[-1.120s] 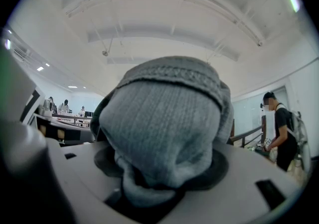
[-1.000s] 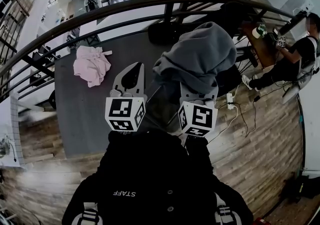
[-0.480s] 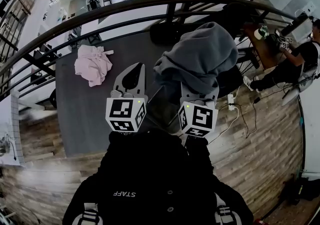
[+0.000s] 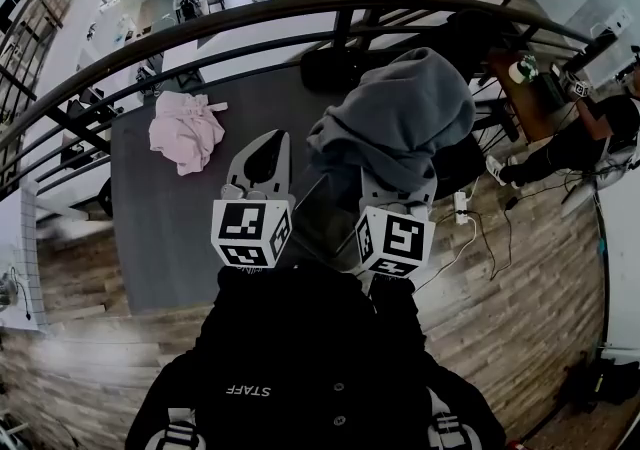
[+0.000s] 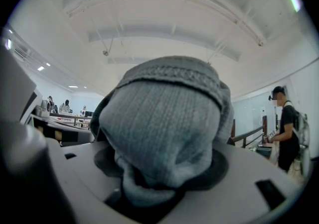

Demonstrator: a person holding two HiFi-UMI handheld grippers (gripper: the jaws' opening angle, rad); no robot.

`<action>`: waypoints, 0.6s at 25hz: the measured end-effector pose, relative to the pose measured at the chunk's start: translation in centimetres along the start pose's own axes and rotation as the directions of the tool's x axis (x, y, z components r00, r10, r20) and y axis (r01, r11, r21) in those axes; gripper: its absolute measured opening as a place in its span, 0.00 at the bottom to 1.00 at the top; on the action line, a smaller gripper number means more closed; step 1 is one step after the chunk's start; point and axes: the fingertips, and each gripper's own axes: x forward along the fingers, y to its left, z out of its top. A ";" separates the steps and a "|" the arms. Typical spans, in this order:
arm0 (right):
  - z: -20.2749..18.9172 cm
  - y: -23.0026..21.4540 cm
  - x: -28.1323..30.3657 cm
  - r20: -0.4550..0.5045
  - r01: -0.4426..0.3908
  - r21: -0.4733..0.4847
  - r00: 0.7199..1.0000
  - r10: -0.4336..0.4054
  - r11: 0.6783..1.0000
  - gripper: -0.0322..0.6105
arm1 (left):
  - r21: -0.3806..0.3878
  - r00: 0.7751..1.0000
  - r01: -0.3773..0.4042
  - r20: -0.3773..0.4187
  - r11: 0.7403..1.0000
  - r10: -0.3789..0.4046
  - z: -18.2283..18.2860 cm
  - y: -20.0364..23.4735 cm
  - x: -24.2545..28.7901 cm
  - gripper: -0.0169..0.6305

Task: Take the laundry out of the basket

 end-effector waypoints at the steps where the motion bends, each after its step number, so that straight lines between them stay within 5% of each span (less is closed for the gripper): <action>1: 0.0 0.0 0.0 0.000 0.000 -0.001 1.000 0.000 1.000 0.52 | 0.000 1.000 0.000 0.000 1.000 0.000 0.0 0.0 0.0 0.03; 15: -0.3 -0.4 0.3 -0.013 0.015 -0.003 1.000 -0.015 1.000 0.52 | -0.006 1.000 0.007 -0.009 1.000 -0.007 -0.3 -0.2 0.5 0.03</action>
